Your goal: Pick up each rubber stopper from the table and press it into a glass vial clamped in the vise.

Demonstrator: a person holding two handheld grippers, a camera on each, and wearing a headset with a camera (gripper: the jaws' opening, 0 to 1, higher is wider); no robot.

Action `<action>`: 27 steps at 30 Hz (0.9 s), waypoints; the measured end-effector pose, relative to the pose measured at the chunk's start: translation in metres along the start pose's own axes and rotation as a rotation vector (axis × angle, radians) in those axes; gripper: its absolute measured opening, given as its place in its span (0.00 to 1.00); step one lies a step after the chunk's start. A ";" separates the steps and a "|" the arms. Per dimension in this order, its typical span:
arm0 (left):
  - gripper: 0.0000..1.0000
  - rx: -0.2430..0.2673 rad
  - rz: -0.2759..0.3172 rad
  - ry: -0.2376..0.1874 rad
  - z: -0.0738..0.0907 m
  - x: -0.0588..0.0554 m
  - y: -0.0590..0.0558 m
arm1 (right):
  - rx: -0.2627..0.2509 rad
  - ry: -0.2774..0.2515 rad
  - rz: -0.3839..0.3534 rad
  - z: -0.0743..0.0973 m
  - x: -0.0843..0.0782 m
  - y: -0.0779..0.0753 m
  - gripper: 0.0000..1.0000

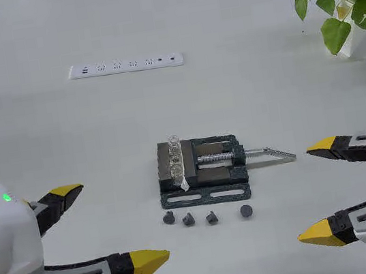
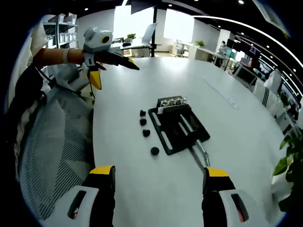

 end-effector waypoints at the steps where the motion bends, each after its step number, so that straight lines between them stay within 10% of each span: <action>1: 0.99 -0.002 -0.003 0.002 0.000 0.000 -0.001 | 0.021 0.015 0.018 -0.002 0.002 0.000 0.72; 15: 0.99 -0.020 -0.002 0.009 -0.004 -0.006 -0.005 | 0.227 0.200 0.178 -0.053 0.017 -0.012 0.43; 27: 0.98 -0.044 0.013 0.003 -0.010 -0.010 -0.004 | 0.254 0.270 0.192 -0.087 0.021 -0.020 0.27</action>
Point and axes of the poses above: the centre of the closed fingertips' face, and the gripper's own axes: z roughly backward along the fingers, y roughly to its left, x roughly out of its top, the point moved 10 cm from there along z, roughly backward along the fingers, and after that the axes turned 5 degrees about -y, right-handed, at the moved point
